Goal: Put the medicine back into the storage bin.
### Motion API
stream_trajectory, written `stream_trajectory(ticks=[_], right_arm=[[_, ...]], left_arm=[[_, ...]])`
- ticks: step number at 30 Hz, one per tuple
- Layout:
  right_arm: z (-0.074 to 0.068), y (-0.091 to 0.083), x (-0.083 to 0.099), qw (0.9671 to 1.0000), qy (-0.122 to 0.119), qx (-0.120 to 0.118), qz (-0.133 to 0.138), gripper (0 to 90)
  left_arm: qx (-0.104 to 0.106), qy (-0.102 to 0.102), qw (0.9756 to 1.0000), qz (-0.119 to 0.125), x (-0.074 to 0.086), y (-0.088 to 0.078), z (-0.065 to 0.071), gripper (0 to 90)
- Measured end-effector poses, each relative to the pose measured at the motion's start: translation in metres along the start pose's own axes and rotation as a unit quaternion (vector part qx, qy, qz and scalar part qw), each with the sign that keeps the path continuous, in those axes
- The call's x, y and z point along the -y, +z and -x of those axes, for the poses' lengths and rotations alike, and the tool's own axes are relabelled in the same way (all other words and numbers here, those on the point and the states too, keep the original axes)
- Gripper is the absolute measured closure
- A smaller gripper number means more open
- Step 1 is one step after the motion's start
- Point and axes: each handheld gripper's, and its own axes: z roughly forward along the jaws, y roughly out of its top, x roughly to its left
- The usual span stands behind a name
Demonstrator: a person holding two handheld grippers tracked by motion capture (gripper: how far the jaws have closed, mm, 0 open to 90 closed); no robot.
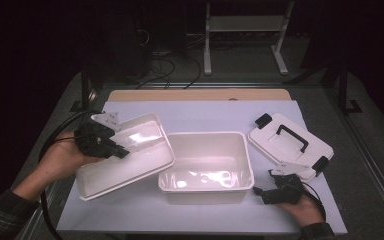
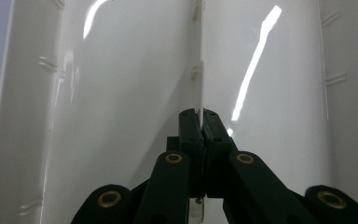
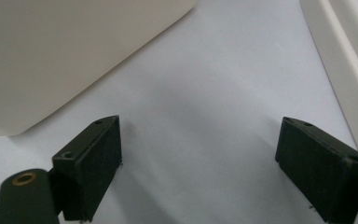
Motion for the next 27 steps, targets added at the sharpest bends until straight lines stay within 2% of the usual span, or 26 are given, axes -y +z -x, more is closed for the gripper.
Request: stream_trajectory(ticks=[6, 13, 14, 18, 27], right_arm=[[0.000, 0.000, 0.000, 1.0000, 0.000, 0.000, 0.000, 13.5], [0.000, 0.000, 0.000, 1.0000, 0.000, 0.000, 0.000, 13.5], [0.000, 0.000, 0.000, 1.0000, 0.000, 0.000, 0.000, 13.5], [0.000, 0.000, 0.000, 1.0000, 0.001, 0.000, 0.000, 13.5], [0.000, 0.000, 0.000, 1.0000, 0.001, 0.000, 0.000, 13.5]], left_arm=[[-0.011, -0.027, 0.9996, -0.007, 0.030, 0.001, -0.006, 88.8], [-0.015, -0.045, 0.9988, -0.015, 0.052, 0.006, -0.010, 88.8], [-0.015, -0.052, 0.9984, -0.018, 0.058, 0.011, -0.010, 88.8], [-0.007, -0.059, 0.9980, -0.024, 0.069, 0.024, -0.010, 88.8], [0.006, -0.065, 0.9972, -0.035, 0.082, 0.051, -0.007, 88.8]])
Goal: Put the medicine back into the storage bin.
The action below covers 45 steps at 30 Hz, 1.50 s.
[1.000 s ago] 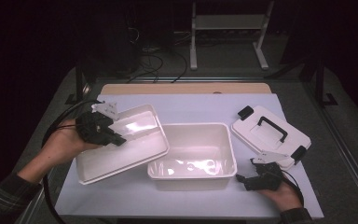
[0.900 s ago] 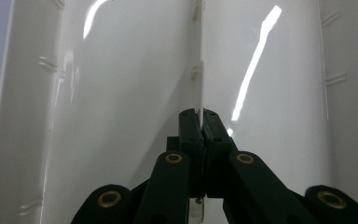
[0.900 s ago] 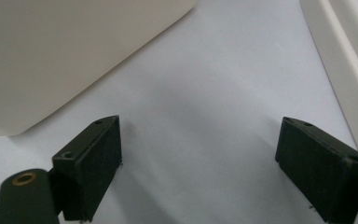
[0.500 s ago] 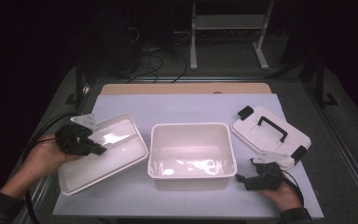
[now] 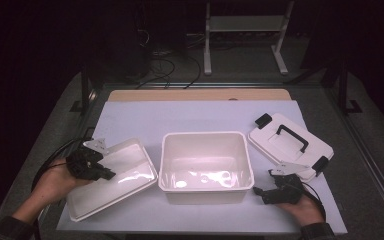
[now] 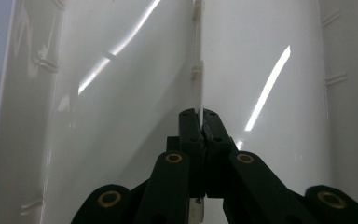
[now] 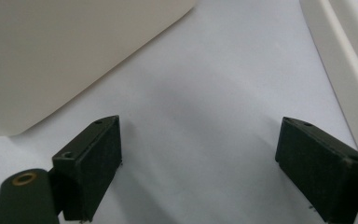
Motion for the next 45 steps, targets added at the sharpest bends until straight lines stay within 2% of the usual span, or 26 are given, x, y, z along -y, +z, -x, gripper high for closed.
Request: stream_trajectory(ticks=[6, 16, 28, 37, 42, 45], right_arm=[[0.000, 0.000, 0.000, 1.0000, 0.000, 0.000, 0.000, 13.5], [0.000, 0.000, 0.000, 1.0000, 0.000, 0.000, 0.000, 13.5], [0.000, 0.000, 0.000, 1.0000, 0.000, 0.000, 0.000, 13.5], [0.000, 0.000, 0.000, 1.0000, 0.000, 0.000, 0.000, 13.5], [0.000, 0.000, 0.000, 1.0000, 0.000, 0.000, 0.000, 13.5], [0.000, 0.000, 0.000, 1.0000, 0.000, 0.000, 0.000, 13.5]], left_arm=[[0.003, -0.002, 1.0000, -0.007, 0.007, 0.021, 0.003, 88.8], [0.011, -0.009, 0.9998, -0.014, 0.014, 0.046, 0.002, 88.8], [0.010, -0.008, 0.9997, -0.020, 0.019, 0.058, 0.001, 88.7], [0.009, -0.013, 0.9997, -0.017, 0.020, 0.060, 0.002, 88.0], [-0.008, -0.015, 0.9998, -0.010, 0.016, 0.048, -0.001, 72.3], [-0.016, -0.023, 0.9996, -0.004, 0.013, 0.040, -0.004, 62.6]])
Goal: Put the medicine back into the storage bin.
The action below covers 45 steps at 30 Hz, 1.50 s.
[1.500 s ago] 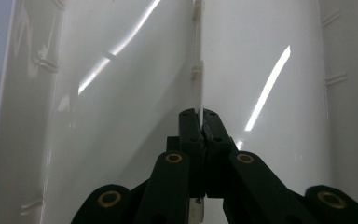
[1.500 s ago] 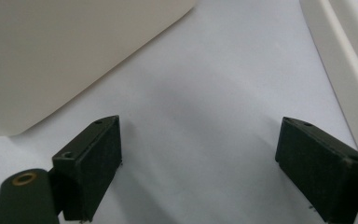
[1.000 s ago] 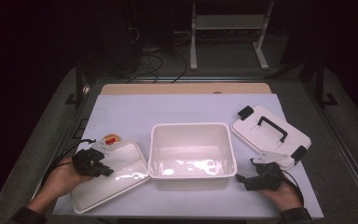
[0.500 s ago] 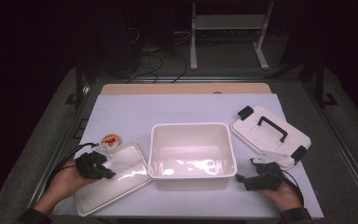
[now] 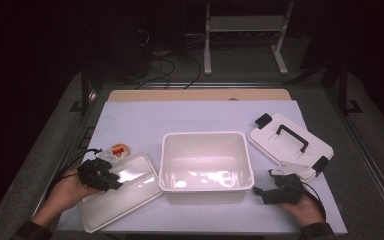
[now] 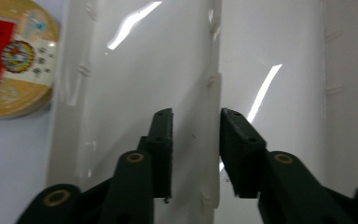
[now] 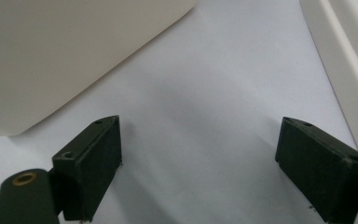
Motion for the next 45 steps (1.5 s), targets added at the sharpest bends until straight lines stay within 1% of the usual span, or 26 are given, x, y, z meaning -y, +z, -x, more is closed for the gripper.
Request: stream_trajectory(ticks=[1, 2, 5, 7, 9, 11, 12, 13, 14, 15, 17, 18, 19, 20, 21, 22, 23, 24, 26, 27, 28, 30, 34, 39, 40, 45], right_arm=[[0.000, 0.000, 0.000, 1.0000, 0.000, 0.000, 0.000, 13.5], [0.000, 0.000, 0.000, 1.0000, 0.000, 0.000, 0.000, 13.5], [0.000, 0.000, 0.000, 1.0000, 0.000, 0.000, 0.000, 13.5], [0.000, 0.000, 0.000, 1.0000, 0.000, 0.000, 0.000, 13.5], [0.000, 0.000, 0.000, 1.0000, 0.000, 0.000, 0.000, 13.5], [0.000, 0.000, 0.000, 1.0000, 0.000, 0.000, 0.000, 13.5], [0.000, 0.000, 0.000, 1.0000, 0.000, 0.000, 0.000, 13.5], [0.000, 0.000, 0.000, 1.0000, 0.000, 0.000, 0.000, 13.5], [0.000, 0.000, 0.000, 1.0000, 0.000, 0.000, 0.000, 13.5], [0.000, 0.000, 0.000, 1.0000, 0.000, 0.000, 0.000, 13.5], [0.000, 0.000, 0.000, 1.0000, 0.000, 0.000, 0.000, 13.5], [0.000, 0.000, 0.000, 1.0000, 0.000, 0.000, 0.000, 13.5], [0.000, 0.000, 0.000, 1.0000, 0.000, 0.000, 0.000, 13.5], [0.000, 0.000, 0.000, 1.0000, 0.000, 0.000, 0.000, 13.5], [0.000, 0.000, 0.000, 1.0000, 0.000, 0.000, 0.000, 13.5], [0.000, 0.000, 0.000, 1.0000, 0.000, 0.000, 0.000, 13.5], [0.000, 0.000, 0.000, 1.0000, 0.000, 0.000, 0.000, 13.5], [0.000, 0.000, 0.000, 1.0000, 0.000, 0.000, 0.000, 13.5], [0.000, 0.000, 0.000, 1.0000, 0.000, 0.000, 0.000, 13.5], [0.000, 0.000, 0.000, 1.0000, 0.000, 0.000, 0.000, 13.5], [0.000, 0.000, 0.000, 1.0000, 0.000, 0.000, 0.000, 13.5], [0.000, 0.000, 0.000, 1.0000, 0.000, 0.000, 0.000, 13.5], [0.000, 0.000, 0.000, 1.0000, 0.000, 0.000, 0.000, 13.5], [0.000, 0.000, 0.000, 1.0000, 0.001, -0.001, 0.000, 13.5], [0.000, 0.000, 0.000, 1.0000, 0.001, -0.001, 0.000, 13.5], [0.000, 0.000, 0.000, 1.0000, 0.000, -0.001, 0.000, 13.5]], left_arm=[[0.000, 0.000, 1.0000, 0.000, 0.000, 0.000, 0.000, 59.8], [-0.006, -0.003, 1.0000, 0.003, -0.004, -0.005, -0.003, 57.0], [-0.017, -0.013, 0.9997, 0.006, -0.010, -0.012, -0.008, 48.7], [-0.020, -0.016, 0.9996, 0.008, -0.012, -0.015, -0.009, 46.7], [-0.021, -0.021, 0.9995, 0.006, -0.019, -0.019, -0.018, 40.2], [-0.024, -0.025, 0.9994, 0.007, -0.022, -0.020, -0.020, 37.3], [-0.029, -0.027, 0.9992, 0.003, -0.026, -0.022, -0.026, 36.2], [-0.029, -0.027, 0.9992, 0.003, -0.026, -0.022, -0.026, 35.4], [-0.035, -0.031, 0.9989, 0.002, -0.031, -0.024, -0.033, 34.0], [-0.035, -0.031, 0.9989, 0.002, -0.031, -0.024, -0.033, 32.5], [-0.042, -0.038, 0.9984, 0.003, -0.036, -0.025, -0.041, 31.0], [-0.046, -0.043, 0.9980, 0.001, -0.040, -0.026, -0.048, 27.2], [-0.046, -0.043, 0.9980, 0.001, -0.040, -0.026, -0.048, 26.2], [-0.053, -0.049, 0.9974, 0.001, -0.044, -0.027, -0.056, 24.7], [-0.053, -0.049, 0.9974, 0.001, -0.044, -0.027, -0.056, 22.8], [-0.058, -0.052, 0.9970, -0.001, -0.049, -0.026, -0.064, 21.4], [-0.058, -0.052, 0.9970, -0.001, -0.049, -0.026, -0.064, 20.8], [-0.063, -0.056, 0.9964, -0.002, -0.053, -0.024, -0.072, 20.7], [-0.066, -0.058, 0.9961, -0.006, -0.057, -0.020, -0.079, 19.3], [-0.066, -0.058, 0.9961, -0.006, -0.057, -0.020, -0.079, 18.7], [-0.068, -0.058, 0.9959, -0.013, -0.060, -0.014, -0.085, 18.3], [-0.069, -0.059, 0.9957, -0.015, -0.062, -0.011, -0.088, 17.4], [-0.065, -0.071, 0.9950, -0.026, -0.065, 0.004, -0.099, 14.2], [-0.067, -0.079, 0.9942, -0.031, -0.066, 0.016, -0.104, 11.1], [-0.065, -0.082, 0.9942, -0.025, -0.066, 0.020, -0.105, 10.7], [-0.062, -0.080, 0.9945, -0.027, -0.071, 0.029, -0.105, 10.4]])
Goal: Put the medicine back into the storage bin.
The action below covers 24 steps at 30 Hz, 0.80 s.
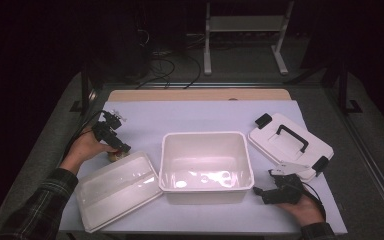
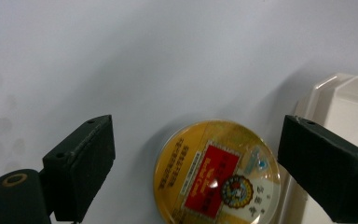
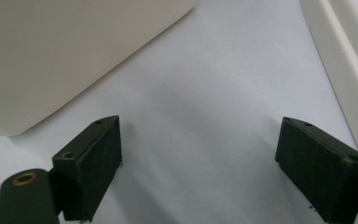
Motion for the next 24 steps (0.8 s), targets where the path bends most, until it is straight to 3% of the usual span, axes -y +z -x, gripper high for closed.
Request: stream_trajectory(ticks=[9, 24], right_arm=[[0.000, 0.000, 0.000, 1.0000, 0.000, 0.000, 0.000, 13.5], [0.000, 0.000, 0.000, 1.0000, 0.000, 0.000, 0.000, 13.5]], left_arm=[[0.001, -0.003, 0.9999, -0.016, 0.001, 0.015, 0.001, 10.3], [0.004, -0.021, 0.9996, -0.018, 0.018, 0.009, -0.008, 10.3]])
